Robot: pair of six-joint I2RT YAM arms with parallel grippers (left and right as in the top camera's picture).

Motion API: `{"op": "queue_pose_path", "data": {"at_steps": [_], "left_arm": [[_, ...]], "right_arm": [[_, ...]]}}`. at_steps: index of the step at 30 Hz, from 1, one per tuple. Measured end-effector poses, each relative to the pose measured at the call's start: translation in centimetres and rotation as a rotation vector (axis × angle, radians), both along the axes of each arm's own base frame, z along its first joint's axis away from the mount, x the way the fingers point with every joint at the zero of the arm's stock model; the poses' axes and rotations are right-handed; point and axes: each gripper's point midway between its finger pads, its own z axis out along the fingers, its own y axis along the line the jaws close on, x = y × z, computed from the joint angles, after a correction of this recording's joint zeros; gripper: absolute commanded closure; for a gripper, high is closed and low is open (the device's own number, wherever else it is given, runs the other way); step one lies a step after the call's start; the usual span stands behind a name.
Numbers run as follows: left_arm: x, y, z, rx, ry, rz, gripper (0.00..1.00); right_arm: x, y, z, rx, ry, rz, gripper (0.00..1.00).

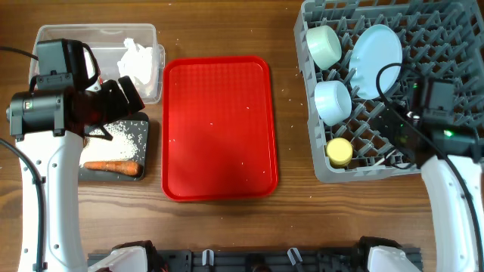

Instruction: Sort waste into correct bins and load items into the dishwasher rack

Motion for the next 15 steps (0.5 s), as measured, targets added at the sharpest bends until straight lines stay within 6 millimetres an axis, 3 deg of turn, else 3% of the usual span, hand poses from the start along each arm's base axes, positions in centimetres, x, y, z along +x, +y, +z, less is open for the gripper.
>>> {"op": "queue_pose_path", "data": {"at_steps": [2,3,4,8,10,12,15], "left_arm": [[0.0,0.0,0.0,0.0,0.0,0.0,0.0],[0.0,0.0,0.0,0.0,0.0,0.0,0.0],[0.0,0.0,0.0,0.0,0.0,0.0,0.0],[0.0,0.0,0.0,0.0,0.0,0.0,0.0],[0.0,0.0,0.0,0.0,0.0,0.0,0.0],[0.0,0.0,0.0,0.0,0.0,0.0,0.0],[0.0,0.0,0.0,0.0,0.0,0.0,0.0]], "right_arm": [[-0.4,1.1,2.7,0.014,-0.059,0.086,0.19],[-1.1,2.0,5.1,0.022,-0.114,0.148,0.16],[-1.7,2.7,6.8,0.025,-0.157,0.187,0.0],[-5.0,5.5,11.4,0.086,-0.322,0.296,0.0],[-6.3,6.4,12.4,0.12,-0.364,0.3,0.0],[-7.7,6.5,11.9,0.126,-0.335,0.291,0.0],[-7.5,6.0,12.1,0.087,-0.346,0.295,0.0]]}}
